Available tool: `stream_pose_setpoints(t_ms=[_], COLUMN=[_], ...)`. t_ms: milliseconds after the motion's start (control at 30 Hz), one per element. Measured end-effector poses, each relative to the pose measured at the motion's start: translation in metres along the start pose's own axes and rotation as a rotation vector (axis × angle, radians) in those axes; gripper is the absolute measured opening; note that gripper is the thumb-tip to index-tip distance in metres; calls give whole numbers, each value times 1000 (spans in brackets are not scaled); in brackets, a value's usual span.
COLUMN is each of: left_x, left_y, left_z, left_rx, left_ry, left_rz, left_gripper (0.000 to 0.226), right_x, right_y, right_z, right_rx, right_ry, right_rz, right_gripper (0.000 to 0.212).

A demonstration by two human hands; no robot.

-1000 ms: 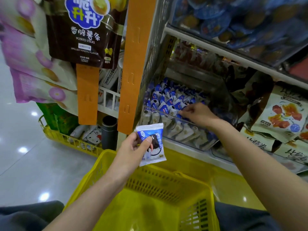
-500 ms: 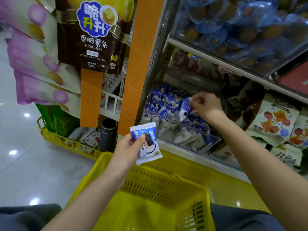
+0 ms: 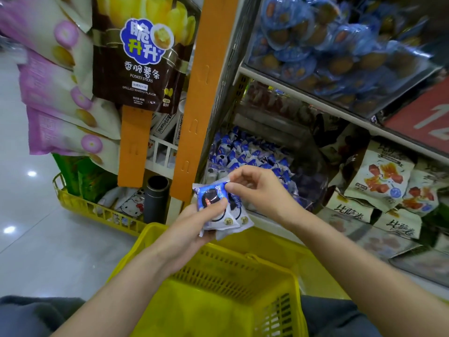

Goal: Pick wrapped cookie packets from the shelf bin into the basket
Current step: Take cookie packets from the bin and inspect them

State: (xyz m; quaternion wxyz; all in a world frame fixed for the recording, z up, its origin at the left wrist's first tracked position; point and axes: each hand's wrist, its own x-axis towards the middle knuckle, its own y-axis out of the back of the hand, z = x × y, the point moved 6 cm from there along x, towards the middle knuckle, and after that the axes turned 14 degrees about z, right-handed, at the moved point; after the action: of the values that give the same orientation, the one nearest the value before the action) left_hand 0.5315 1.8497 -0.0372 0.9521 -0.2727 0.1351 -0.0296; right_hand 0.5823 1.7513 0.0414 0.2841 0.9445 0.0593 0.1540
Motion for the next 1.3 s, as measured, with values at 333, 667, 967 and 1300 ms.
stream_pose_setpoints(t_ms=[333,667,967,1300], left_x=[2,8,12,14], left_y=[0,13,15,16], left_z=[9,12,10,7], left_rx=[-10,1,50,121], left_ry=[-87,-107,-109,-95], left_rz=[30,172,220,247], left_gripper=[59,41,36,30], right_x=[-15,43,79,87], right_y=[0,69,47,17], right_z=[24,25,82,94], right_rx=[59,-75,-602,-569], right_ry=[-342,-261,-392,-427], right_rz=[-228,298,87,-27], right_gripper=[15,19,31,19])
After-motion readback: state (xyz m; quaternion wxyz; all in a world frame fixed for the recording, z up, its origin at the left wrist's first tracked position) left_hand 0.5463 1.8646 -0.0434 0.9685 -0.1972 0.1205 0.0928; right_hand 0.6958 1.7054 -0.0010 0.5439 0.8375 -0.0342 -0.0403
